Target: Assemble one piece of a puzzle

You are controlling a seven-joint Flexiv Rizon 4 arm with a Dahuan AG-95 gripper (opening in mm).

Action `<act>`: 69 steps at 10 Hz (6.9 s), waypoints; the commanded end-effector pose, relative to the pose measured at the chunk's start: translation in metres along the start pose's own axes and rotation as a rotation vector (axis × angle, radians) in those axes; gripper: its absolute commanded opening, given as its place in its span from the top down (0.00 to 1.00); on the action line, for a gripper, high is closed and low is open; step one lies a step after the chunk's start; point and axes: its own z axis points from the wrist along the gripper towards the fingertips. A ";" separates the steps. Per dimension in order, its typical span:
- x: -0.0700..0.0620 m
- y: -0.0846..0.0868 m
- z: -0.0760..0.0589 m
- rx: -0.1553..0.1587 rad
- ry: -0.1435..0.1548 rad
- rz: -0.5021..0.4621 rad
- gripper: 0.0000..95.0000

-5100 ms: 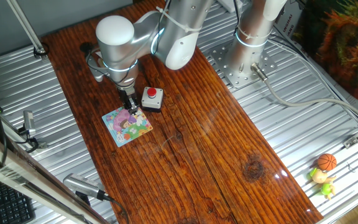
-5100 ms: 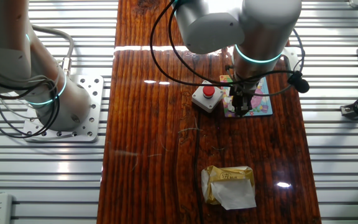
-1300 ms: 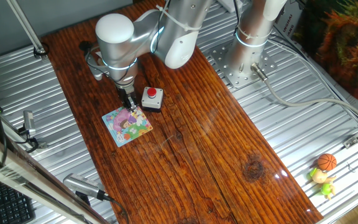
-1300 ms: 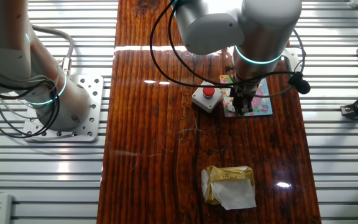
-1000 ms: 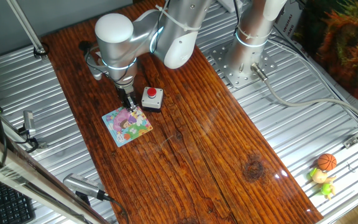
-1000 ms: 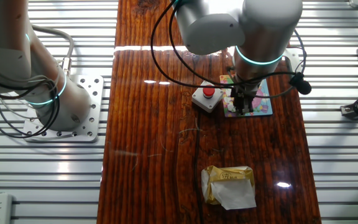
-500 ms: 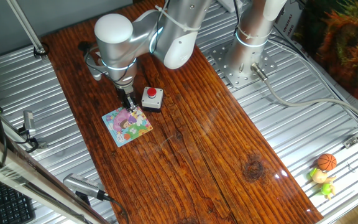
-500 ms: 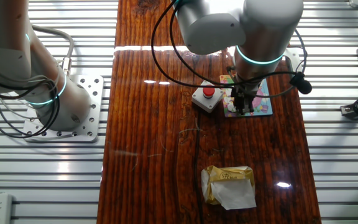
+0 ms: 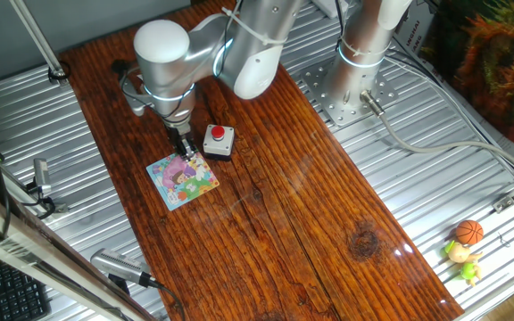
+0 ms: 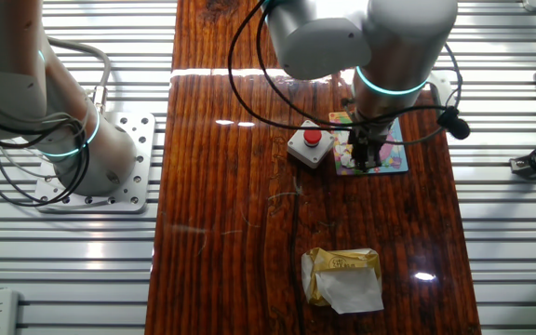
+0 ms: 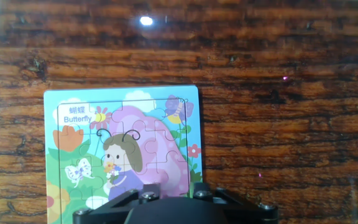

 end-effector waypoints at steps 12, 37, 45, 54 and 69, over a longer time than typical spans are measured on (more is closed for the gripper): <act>-0.005 0.011 -0.005 -0.015 0.004 0.074 1.00; 0.008 0.025 0.006 -0.034 -0.016 0.107 1.00; 0.008 0.026 0.008 -0.033 -0.019 0.104 1.00; 0.011 0.025 0.009 -0.028 -0.023 0.099 1.00; 0.013 0.024 0.009 -0.019 -0.025 0.084 1.00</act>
